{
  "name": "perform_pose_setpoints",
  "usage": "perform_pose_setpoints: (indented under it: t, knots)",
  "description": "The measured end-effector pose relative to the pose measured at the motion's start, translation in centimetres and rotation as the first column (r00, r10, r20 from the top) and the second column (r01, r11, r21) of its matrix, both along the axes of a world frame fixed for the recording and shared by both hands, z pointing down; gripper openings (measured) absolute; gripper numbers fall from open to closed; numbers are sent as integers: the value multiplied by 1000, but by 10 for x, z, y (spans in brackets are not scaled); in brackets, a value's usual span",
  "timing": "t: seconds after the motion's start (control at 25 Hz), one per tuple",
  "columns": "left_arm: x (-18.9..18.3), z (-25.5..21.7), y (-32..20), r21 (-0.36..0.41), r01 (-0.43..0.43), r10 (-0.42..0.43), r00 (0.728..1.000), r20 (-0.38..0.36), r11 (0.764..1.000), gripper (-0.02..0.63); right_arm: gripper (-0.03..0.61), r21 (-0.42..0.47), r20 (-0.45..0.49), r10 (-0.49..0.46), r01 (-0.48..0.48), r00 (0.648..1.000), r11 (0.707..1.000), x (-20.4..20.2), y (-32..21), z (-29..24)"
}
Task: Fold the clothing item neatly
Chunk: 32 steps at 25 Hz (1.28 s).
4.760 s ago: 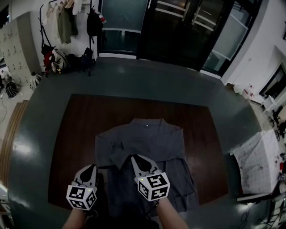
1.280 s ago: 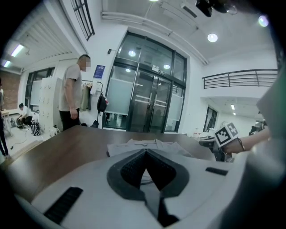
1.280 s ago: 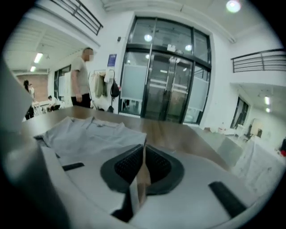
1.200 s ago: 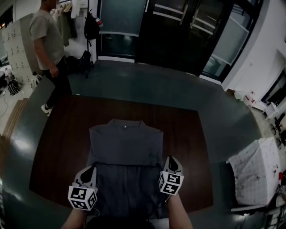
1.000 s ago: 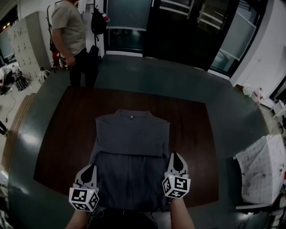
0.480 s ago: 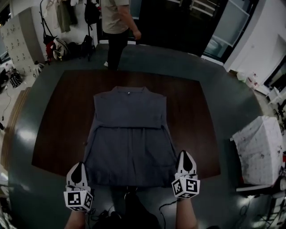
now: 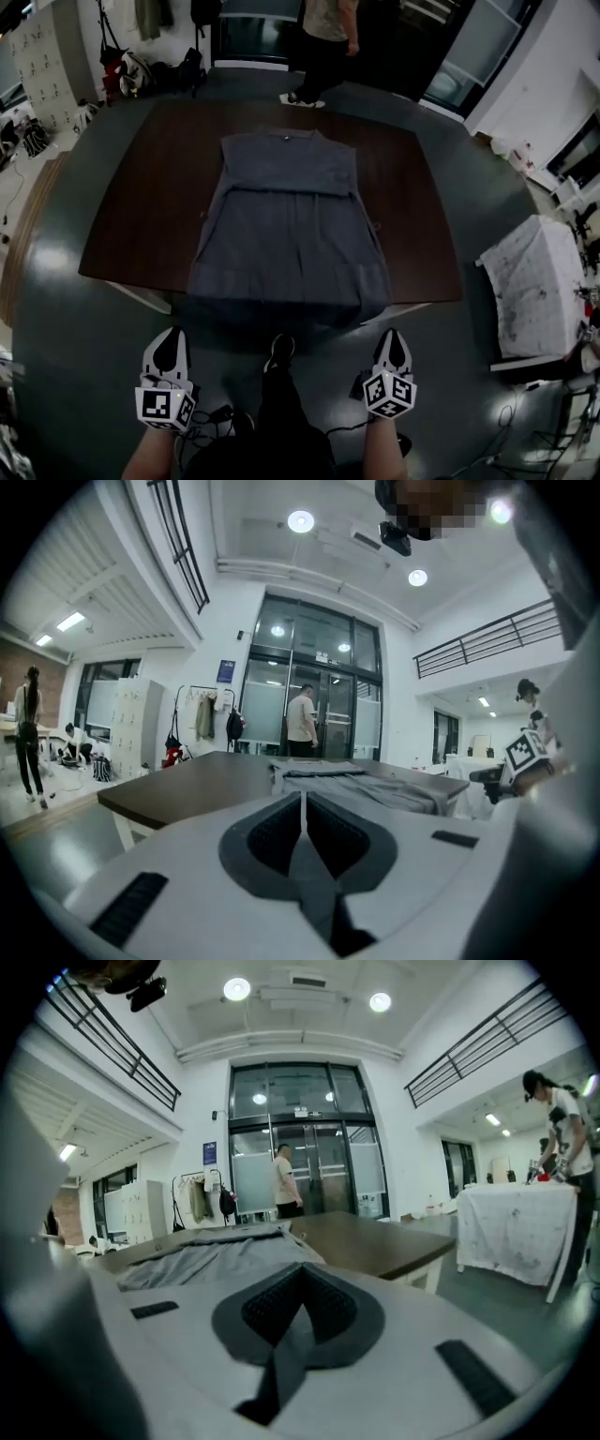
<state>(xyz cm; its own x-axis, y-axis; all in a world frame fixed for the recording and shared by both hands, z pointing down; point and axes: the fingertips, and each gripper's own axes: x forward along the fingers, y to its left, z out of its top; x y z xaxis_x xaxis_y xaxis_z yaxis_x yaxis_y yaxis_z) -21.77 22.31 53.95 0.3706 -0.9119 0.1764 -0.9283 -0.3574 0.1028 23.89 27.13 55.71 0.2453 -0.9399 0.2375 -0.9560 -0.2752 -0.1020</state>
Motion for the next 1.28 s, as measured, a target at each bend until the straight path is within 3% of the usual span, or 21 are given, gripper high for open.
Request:
perform_pose_setpoints:
  t: [0.12, 0.28, 0.36, 0.52, 0.64, 0.72, 0.88, 1.08, 1.28]
  knots:
    - [8, 28, 21, -34, -58, 58, 998, 1, 998, 11, -3, -90, -21, -35, 33, 999, 995, -10, 28, 41]
    - [26, 80, 22, -81, -125, 126, 992, 8, 989, 166, 91, -210, -13, -127, 122, 992, 970, -9, 35, 107]
    - [27, 116, 5, -95, -112, 114, 993, 9, 989, 214, 119, -210, 36, -127, 131, 991, 969, -1, 26, 141]
    - [25, 193, -32, -104, -89, 86, 996, -26, 991, 239, 161, -193, 95, -121, 138, 988, 971, 23, 4, 212]
    - [25, 252, -50, -108, -113, 106, 992, -67, 988, 281, 216, -221, 111, -191, 211, 975, 952, 28, -13, 272]
    - [28, 293, -62, -111, -131, 121, 988, -91, 985, 327, 293, -241, 106, -237, 256, 966, 936, 31, -27, 311]
    - [37, 366, -80, -127, -148, 137, 987, -88, 981, 363, 334, -277, 73, -265, 275, 961, 921, 51, -48, 380]
    - [58, 413, -100, -108, -231, 216, 968, -130, 967, 408, 341, -237, 76, -329, 337, 941, 911, 58, -73, 409]
    - [96, 399, -113, -42, -357, 350, 930, -114, 933, 407, 329, -181, 20, -370, 368, 929, 912, 49, -104, 399]
